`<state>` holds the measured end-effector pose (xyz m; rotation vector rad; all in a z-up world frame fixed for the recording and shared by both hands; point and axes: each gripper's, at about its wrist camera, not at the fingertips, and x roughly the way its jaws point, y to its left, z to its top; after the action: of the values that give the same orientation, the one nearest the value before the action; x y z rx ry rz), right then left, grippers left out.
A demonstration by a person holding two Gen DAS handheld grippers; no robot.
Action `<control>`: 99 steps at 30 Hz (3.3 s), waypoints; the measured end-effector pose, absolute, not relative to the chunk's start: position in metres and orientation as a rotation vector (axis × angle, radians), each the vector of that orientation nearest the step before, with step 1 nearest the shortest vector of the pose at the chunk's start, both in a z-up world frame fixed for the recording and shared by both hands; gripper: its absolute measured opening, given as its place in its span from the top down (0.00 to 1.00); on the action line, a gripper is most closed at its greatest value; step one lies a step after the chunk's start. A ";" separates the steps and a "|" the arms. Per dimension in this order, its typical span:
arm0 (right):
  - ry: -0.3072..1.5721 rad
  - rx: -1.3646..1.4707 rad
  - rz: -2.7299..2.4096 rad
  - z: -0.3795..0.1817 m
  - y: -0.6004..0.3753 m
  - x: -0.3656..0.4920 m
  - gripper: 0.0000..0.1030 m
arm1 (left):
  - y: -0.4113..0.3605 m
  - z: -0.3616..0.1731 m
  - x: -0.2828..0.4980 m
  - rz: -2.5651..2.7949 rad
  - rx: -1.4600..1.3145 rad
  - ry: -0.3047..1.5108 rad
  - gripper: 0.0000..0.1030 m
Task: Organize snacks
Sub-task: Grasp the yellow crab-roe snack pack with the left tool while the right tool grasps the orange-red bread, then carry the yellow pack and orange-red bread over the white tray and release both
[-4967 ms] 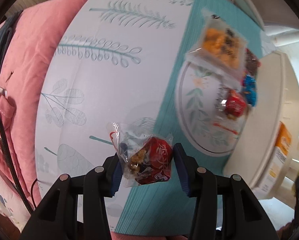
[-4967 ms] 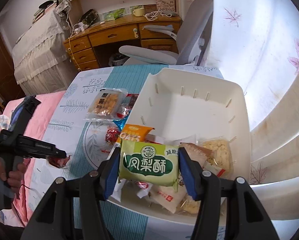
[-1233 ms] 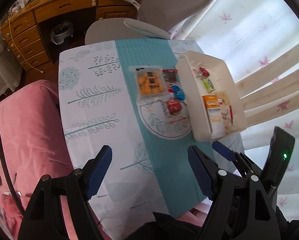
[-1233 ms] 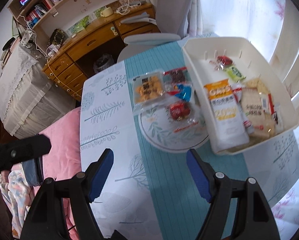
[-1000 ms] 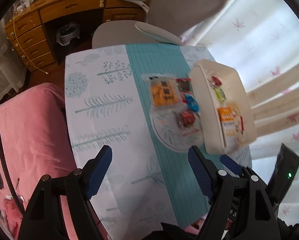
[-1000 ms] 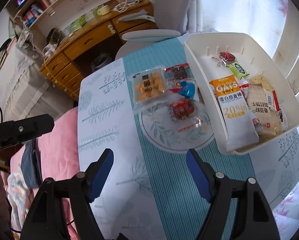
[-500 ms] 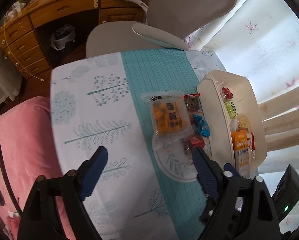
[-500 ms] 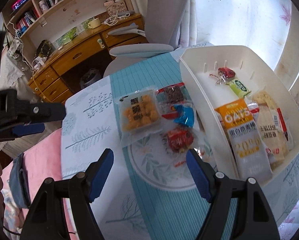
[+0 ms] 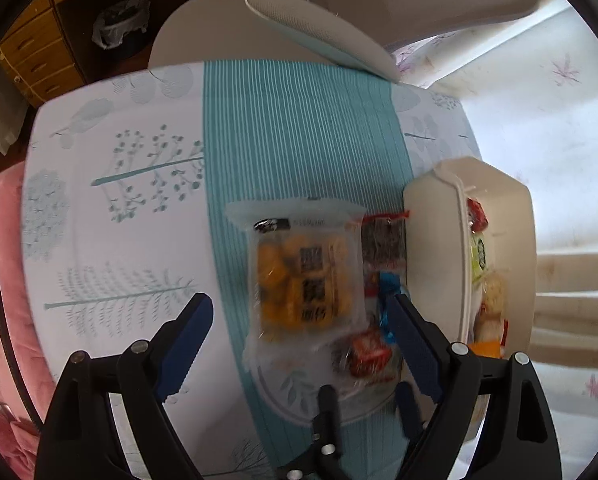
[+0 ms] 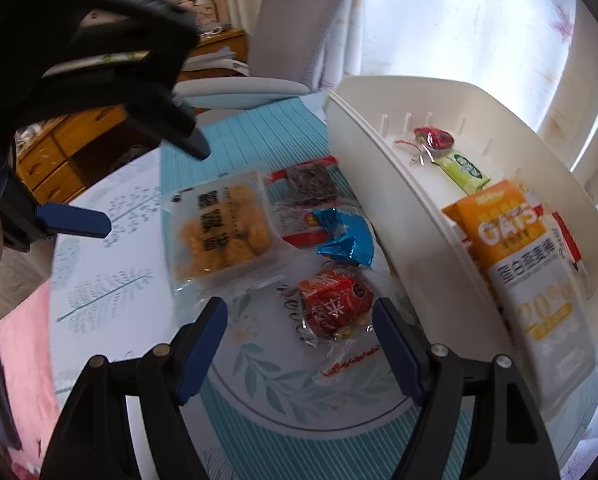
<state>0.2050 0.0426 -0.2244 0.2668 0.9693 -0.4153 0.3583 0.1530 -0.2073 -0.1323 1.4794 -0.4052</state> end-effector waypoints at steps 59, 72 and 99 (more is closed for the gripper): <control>1.103 0.200 -0.371 -0.264 0.001 0.248 0.48 | 0.134 -0.298 0.392 -0.232 -0.134 1.703 0.25; 1.229 0.340 -0.294 -0.263 0.026 0.231 0.48 | 0.179 -0.290 0.344 -0.166 -0.126 1.756 0.25; 1.246 0.394 -0.134 -0.175 0.083 0.113 0.48 | 0.277 -0.185 0.197 -0.225 -0.118 1.655 0.25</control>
<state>0.1129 0.0828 -0.1747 0.3944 1.2459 -0.1344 0.1970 0.2767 -0.1847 -0.1179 1.6555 -0.2250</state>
